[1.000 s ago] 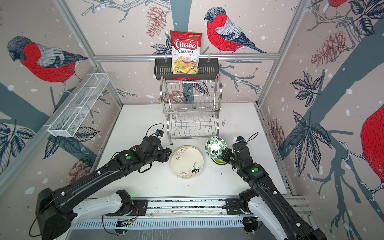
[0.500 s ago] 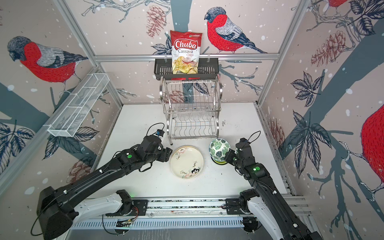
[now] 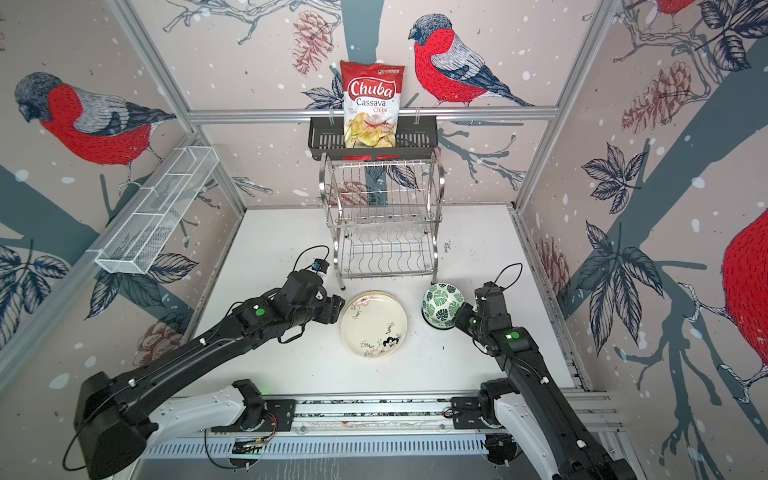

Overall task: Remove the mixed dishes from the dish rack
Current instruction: 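Lower the green-leaf bowl onto the lime-green bowl with the right gripper, then open the right gripper and draw it back from the bowl stack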

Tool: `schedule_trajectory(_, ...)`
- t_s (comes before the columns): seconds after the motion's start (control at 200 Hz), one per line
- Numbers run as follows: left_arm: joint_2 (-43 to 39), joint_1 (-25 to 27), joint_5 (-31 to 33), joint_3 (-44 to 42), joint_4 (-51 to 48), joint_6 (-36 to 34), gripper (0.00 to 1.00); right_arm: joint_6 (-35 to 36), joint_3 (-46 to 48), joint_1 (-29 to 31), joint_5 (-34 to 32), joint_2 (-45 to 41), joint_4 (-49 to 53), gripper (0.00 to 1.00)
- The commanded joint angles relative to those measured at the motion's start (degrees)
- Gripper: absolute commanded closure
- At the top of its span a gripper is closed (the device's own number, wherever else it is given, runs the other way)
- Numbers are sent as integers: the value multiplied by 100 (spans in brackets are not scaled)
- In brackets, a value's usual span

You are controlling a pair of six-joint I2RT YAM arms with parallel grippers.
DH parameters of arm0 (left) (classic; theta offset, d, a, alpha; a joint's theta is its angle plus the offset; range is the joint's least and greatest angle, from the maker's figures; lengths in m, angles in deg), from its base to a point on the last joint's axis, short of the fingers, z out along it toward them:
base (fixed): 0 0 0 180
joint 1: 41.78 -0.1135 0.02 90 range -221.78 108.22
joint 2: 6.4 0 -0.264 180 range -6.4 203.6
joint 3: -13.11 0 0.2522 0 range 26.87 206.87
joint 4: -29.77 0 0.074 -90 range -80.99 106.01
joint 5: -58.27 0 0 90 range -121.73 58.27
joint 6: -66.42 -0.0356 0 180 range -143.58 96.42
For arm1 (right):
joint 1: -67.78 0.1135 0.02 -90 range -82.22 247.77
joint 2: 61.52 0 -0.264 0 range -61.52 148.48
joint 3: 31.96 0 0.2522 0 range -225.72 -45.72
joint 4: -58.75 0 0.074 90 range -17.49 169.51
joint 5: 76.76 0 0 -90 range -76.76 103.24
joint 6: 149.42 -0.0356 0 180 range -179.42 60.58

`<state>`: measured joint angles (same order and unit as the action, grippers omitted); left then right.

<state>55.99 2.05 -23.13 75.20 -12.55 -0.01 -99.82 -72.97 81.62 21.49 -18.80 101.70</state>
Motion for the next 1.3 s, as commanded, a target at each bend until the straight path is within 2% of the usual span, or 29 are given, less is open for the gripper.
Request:
schedule_trajectory(0.0, -9, -15, -62, 0, 175, -81, 28, 54, -13, -29, 130, 34, -159, 100)
schedule_trajectory(0.5, 35, -79, -146, -26, 190, -103, 28, 241, -140, -90, 208, 515, -54, 100)
schedule_trajectory(1.071, 104, -147, -220, -22, 201, -105, 28, 349, -211, -115, 200, 742, -27, 81)
schedule_trajectory(1.296, 113, -191, -252, -18, 211, -100, 28, 358, -293, -112, 171, 686, 76, 70)
